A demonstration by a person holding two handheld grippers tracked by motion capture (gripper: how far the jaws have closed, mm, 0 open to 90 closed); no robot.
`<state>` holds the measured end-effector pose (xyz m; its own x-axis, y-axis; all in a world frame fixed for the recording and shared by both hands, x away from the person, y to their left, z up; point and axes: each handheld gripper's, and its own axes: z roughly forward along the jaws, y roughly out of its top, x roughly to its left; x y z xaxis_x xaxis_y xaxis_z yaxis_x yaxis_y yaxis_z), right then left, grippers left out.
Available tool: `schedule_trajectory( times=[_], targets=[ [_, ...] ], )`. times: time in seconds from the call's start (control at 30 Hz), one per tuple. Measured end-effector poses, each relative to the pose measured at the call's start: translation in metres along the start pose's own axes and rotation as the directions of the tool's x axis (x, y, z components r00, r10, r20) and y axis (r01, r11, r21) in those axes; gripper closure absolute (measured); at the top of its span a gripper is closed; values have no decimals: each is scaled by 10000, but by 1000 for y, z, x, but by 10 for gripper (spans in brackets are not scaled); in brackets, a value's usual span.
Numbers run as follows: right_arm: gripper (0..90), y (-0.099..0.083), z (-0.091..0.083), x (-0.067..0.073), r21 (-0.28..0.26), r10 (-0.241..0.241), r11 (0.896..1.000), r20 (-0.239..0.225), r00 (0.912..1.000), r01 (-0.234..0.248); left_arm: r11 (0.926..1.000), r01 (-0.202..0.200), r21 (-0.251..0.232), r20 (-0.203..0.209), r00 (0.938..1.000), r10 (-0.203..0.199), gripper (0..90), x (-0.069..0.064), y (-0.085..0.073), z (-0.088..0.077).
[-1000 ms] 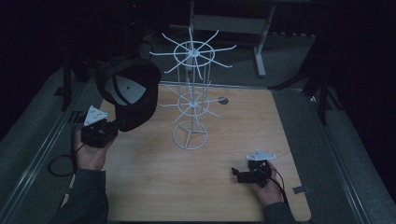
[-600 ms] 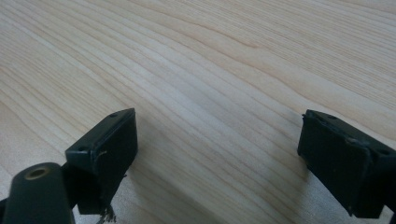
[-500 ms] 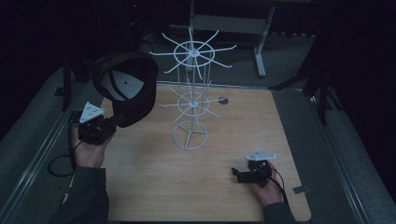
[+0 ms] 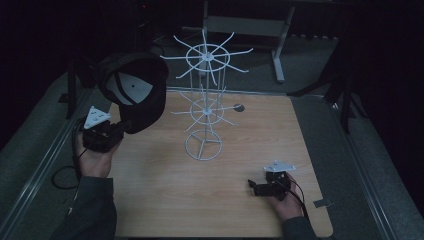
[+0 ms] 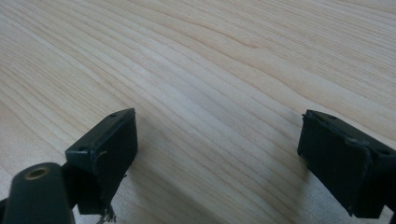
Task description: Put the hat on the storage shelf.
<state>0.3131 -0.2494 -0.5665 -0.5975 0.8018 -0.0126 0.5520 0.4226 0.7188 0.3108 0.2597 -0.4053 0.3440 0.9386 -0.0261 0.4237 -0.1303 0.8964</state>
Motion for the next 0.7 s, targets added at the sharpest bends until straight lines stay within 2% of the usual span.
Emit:
schedule_trajectory(
  times=[0.53, 0.7],
  targets=[
    [119, 0, 0, 0, 1, 4, 10000, -4, 10000, -4, 9999, -27, -105, -131, 9999, 26, 866, -4, 7, 1],
    [119, 0, 0, 0, -2, 7, 10000, -4, 10000, -7, 9998, -93, -181, -123, 9999, 91, 865, -7, 14, 2]
  ],
)
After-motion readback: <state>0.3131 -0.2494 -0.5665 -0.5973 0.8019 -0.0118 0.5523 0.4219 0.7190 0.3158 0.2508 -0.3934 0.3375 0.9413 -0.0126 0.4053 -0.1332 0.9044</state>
